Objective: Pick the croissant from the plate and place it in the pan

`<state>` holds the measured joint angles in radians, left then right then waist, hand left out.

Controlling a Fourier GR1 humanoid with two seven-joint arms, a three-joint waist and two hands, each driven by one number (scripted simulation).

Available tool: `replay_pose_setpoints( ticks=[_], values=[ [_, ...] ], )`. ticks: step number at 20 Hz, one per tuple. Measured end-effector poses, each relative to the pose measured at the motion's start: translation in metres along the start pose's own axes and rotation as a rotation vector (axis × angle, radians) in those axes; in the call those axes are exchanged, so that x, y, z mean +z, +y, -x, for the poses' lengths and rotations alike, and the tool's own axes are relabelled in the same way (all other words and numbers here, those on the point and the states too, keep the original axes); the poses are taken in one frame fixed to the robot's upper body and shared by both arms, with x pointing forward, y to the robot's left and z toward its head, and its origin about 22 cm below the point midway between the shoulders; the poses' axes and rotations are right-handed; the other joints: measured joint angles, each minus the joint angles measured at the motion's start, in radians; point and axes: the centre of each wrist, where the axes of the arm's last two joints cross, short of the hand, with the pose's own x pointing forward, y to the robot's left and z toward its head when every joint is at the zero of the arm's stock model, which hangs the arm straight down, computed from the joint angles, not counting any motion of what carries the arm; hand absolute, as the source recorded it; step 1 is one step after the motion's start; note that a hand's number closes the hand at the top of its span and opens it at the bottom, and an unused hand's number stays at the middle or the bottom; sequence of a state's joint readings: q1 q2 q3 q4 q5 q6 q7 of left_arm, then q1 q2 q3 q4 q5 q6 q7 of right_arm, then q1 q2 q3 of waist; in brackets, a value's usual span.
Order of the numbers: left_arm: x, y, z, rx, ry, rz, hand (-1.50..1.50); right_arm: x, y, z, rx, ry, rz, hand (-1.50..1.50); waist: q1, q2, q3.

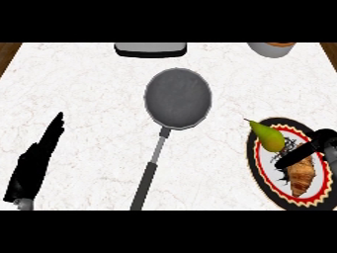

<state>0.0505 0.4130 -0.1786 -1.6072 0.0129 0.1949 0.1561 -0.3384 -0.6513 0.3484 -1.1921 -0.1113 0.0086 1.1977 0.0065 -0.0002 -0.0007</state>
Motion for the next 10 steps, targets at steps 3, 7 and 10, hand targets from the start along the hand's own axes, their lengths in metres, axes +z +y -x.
replay_pose_setpoints(
  ticks=[3,7,10],
  values=[
    [0.003,-0.006,0.002,0.001,0.002,0.003,0.00,-0.003,0.004,0.003,0.002,0.007,-0.001,-1.50,-0.002,-0.001,0.000],
    [-0.001,-0.003,0.007,0.008,0.003,0.003,0.00,-0.011,0.009,0.004,-0.008,0.016,0.000,-1.50,-0.002,-0.002,-0.002],
    [0.001,-0.005,0.009,0.010,0.003,0.007,0.00,-0.014,0.013,0.004,-0.014,0.011,0.031,1.50,-0.004,-0.005,-0.009]
  ],
)
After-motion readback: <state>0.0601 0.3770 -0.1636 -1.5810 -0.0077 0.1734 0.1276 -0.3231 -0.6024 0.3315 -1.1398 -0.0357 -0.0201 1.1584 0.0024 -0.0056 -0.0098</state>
